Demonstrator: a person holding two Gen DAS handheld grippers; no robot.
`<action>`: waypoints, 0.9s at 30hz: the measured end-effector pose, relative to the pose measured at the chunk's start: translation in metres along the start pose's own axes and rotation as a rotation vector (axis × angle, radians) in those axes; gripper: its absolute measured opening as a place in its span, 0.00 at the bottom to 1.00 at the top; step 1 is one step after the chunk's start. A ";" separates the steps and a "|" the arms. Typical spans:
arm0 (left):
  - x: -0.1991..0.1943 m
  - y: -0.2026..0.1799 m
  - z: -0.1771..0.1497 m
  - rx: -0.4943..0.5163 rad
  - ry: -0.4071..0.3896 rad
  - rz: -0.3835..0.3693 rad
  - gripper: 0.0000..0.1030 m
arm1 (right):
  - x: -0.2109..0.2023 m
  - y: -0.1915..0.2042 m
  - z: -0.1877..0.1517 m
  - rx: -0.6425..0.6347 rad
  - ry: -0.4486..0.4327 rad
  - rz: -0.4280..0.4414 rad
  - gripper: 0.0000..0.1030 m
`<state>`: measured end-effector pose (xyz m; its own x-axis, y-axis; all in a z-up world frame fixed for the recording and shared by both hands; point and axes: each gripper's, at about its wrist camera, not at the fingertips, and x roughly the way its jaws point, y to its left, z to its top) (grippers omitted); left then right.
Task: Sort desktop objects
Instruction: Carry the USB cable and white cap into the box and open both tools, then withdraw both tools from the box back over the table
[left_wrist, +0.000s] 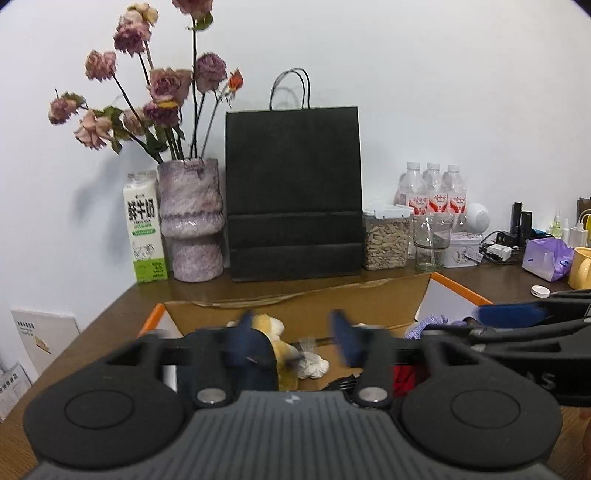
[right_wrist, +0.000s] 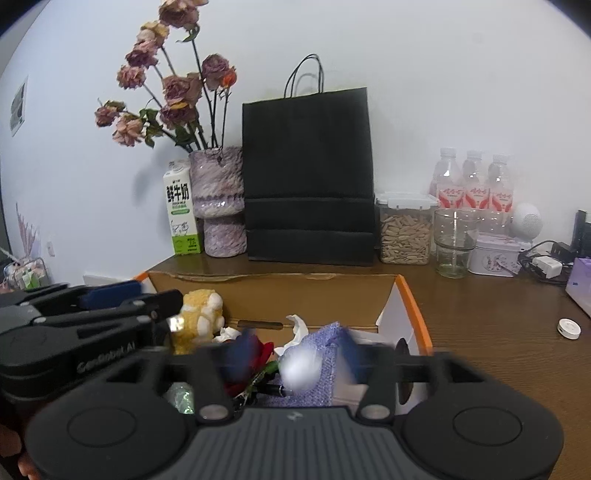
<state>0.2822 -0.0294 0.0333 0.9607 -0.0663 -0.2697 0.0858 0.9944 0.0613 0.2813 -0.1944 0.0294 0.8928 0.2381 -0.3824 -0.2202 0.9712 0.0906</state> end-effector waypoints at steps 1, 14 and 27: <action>-0.003 0.001 0.001 -0.003 -0.011 0.045 0.80 | -0.003 -0.001 0.000 0.006 -0.015 -0.022 0.81; -0.025 0.008 0.001 -0.030 -0.054 0.086 1.00 | -0.028 -0.012 -0.001 0.065 -0.075 -0.028 1.00; -0.036 0.014 -0.010 -0.052 -0.067 0.092 1.00 | -0.037 -0.014 -0.017 0.067 -0.059 -0.028 1.00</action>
<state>0.2467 -0.0125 0.0345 0.9794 0.0223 -0.2008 -0.0161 0.9994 0.0321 0.2445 -0.2166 0.0268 0.9203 0.2090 -0.3306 -0.1703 0.9750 0.1425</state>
